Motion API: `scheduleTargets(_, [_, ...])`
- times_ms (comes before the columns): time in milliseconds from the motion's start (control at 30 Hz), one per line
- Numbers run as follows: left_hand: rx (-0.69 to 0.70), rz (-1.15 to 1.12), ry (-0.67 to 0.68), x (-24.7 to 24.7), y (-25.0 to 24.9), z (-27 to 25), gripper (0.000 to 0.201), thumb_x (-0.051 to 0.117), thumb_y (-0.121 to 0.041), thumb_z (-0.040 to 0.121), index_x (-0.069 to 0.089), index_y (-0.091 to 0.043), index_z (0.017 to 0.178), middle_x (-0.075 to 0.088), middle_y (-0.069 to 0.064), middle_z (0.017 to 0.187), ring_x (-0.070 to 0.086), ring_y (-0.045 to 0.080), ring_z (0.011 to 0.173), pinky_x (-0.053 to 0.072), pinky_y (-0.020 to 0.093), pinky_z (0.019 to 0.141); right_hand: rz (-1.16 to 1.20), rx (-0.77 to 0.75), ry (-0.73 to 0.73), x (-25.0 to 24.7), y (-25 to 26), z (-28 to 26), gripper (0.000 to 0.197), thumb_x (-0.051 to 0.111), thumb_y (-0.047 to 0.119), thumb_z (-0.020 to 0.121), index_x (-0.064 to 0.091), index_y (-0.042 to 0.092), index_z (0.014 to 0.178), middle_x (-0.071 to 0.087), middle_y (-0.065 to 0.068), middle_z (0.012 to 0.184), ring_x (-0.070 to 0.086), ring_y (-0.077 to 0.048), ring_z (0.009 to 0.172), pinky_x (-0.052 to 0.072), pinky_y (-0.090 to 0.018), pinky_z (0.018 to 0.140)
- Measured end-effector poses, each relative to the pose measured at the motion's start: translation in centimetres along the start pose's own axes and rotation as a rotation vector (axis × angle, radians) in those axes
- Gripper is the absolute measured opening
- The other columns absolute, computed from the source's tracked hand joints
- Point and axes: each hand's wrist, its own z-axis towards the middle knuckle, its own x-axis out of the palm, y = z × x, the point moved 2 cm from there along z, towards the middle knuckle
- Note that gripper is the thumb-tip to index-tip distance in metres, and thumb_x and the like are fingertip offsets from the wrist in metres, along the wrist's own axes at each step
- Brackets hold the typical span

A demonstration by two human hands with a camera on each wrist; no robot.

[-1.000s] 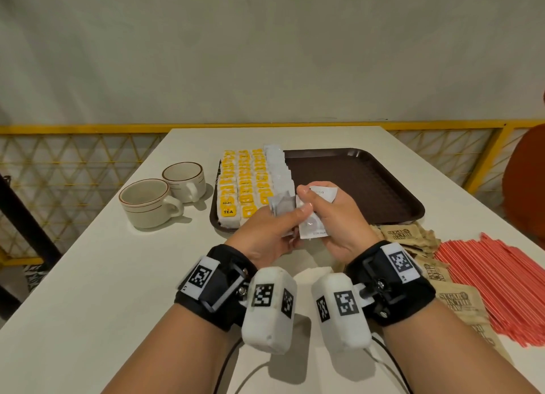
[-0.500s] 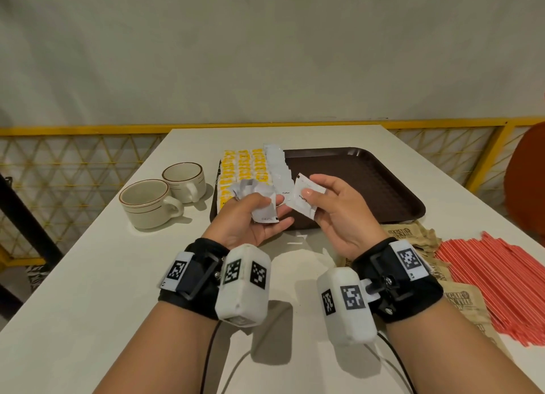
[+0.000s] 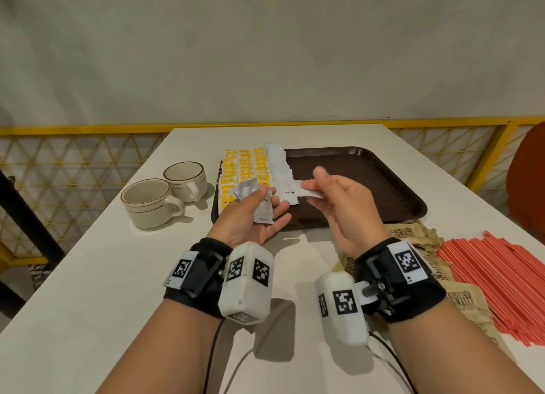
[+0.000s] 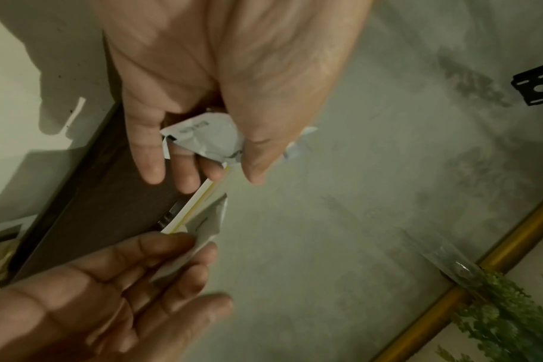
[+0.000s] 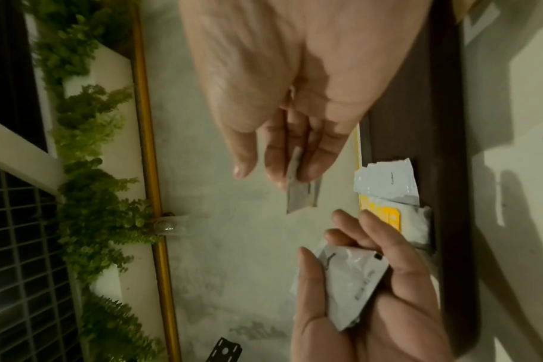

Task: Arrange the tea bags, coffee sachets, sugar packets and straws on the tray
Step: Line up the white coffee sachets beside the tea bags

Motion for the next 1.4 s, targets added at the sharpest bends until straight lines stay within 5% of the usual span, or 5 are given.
scheduleTargets(433, [0.014, 0.185, 0.086, 0.7, 1.0, -0.3, 0.035, 0.060, -0.034, 0.088, 0.061, -0.009, 0.113, 0.068, 0.018, 0.107, 0.066, 0.030, 0.098, 0.053, 0.041, 0.085, -0.454, -0.187, 0.296, 2.2, -0.1, -1.4, 0.081, 0.067, -0.014, 0.075, 0.033, 0.034, 0.131, 0.058, -0.005, 0.096, 0.060, -0.009, 0.069, 0.051, -0.021, 0.067])
scheduleTargets(600, [-0.018, 0.222, 0.130, 0.5, 0.7, -0.3, 0.052, 0.073, -0.059, 0.061, 0.065, -0.011, 0.080, 0.063, 0.008, 0.067, 0.064, 0.019, 0.066, 0.053, 0.030, 0.064, -0.450, -0.180, 0.474, 3.4, -0.3, -1.7, 0.092, 0.061, -0.018, 0.076, 0.026, 0.038, 0.139, 0.066, -0.005, 0.077, 0.061, -0.013, 0.071, 0.053, -0.030, 0.073])
scheduleTargets(767, [-0.010, 0.128, 0.063, 0.0, -0.2, -0.5, 0.058, 0.056, -0.058, 0.079, 0.066, -0.008, 0.108, 0.069, 0.018, 0.108, 0.067, 0.028, 0.101, 0.050, 0.040, 0.094, -0.496, -0.192, 0.519, 3.4, 0.7, -1.2, 0.089, 0.070, -0.011, 0.076, 0.028, 0.036, 0.138, 0.064, -0.004, 0.091, 0.064, -0.019, 0.086, 0.052, -0.023, 0.078])
scheduleTargets(967, [-0.081, -0.085, 0.080, 0.8, -0.7, -0.8, 0.063, 0.040, -0.066, 0.085, 0.062, -0.008, 0.098, 0.060, 0.008, 0.085, 0.069, 0.019, 0.069, 0.058, 0.034, 0.062, -1.247, -0.294, 0.671, 5.1, 2.2, -0.5, 0.107, 0.084, 0.029, 0.071, 0.015, 0.023, 0.152, 0.022, 0.005, 0.156, 0.019, -0.008, 0.140, 0.027, -0.032, 0.113])
scheduleTargets(1400, [-0.130, 0.121, 0.021, 1.1, 0.3, -1.1, 0.097, 0.056, -0.078, 0.042, 0.055, -0.026, 0.124, 0.061, 0.010, 0.120, 0.060, 0.031, 0.109, 0.054, 0.052, 0.083, -1.548, -0.333, 0.885, 6.8, 2.3, 1.8, 0.076, 0.078, 0.033, 0.072, 0.041, 0.016, 0.136, 0.053, 0.000, 0.128, 0.047, -0.020, 0.120, 0.037, -0.044, 0.103])
